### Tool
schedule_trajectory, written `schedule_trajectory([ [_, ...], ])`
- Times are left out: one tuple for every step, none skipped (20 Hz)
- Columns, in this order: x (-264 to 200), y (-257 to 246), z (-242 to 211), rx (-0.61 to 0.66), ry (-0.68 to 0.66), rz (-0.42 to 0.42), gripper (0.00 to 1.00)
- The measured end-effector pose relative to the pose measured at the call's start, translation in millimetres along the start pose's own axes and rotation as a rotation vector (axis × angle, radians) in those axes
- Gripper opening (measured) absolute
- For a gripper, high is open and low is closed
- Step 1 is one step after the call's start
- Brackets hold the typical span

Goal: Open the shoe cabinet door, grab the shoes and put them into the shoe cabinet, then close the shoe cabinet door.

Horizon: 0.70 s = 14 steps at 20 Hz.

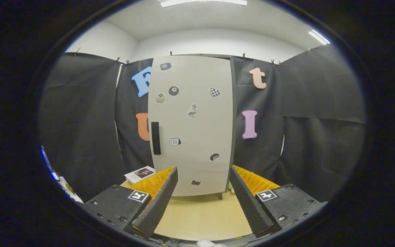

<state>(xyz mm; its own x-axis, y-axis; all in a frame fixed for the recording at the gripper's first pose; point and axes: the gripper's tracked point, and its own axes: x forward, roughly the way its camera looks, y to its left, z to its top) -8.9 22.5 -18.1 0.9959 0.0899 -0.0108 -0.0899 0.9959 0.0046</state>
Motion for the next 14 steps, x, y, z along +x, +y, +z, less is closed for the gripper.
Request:
schedule_trajectory([
  [-4,-2,-1,0.004,0.000,-0.006,0.99],
  [-6,-4,-1,0.011,0.000,-0.014,0.99],
  [-10,-8,-2,0.018,-0.001,-0.021,0.99],
  [-12,-10,-3,0.024,0.001,-0.027,0.99],
  [-14,-12,-4,0.028,0.002,-0.032,0.99],
  [-16,-15,-5,0.029,0.002,-0.037,0.99],
  [-17,-17,-6,0.030,0.002,-0.044,0.99],
  [-18,-18,-6,0.032,-0.001,-0.047,0.99],
  [-18,-18,-8,0.034,0.001,-0.049,0.99],
  [-19,-18,-9,0.037,-0.001,-0.049,0.99],
  [-19,-18,-9,0.040,-0.001,-0.050,0.99],
  [-19,-18,-9,0.046,-0.002,-0.048,0.99],
  [-18,-17,-10,0.048,0.000,-0.046,0.99],
  [-19,-17,-9,0.047,-0.002,-0.046,0.99],
])
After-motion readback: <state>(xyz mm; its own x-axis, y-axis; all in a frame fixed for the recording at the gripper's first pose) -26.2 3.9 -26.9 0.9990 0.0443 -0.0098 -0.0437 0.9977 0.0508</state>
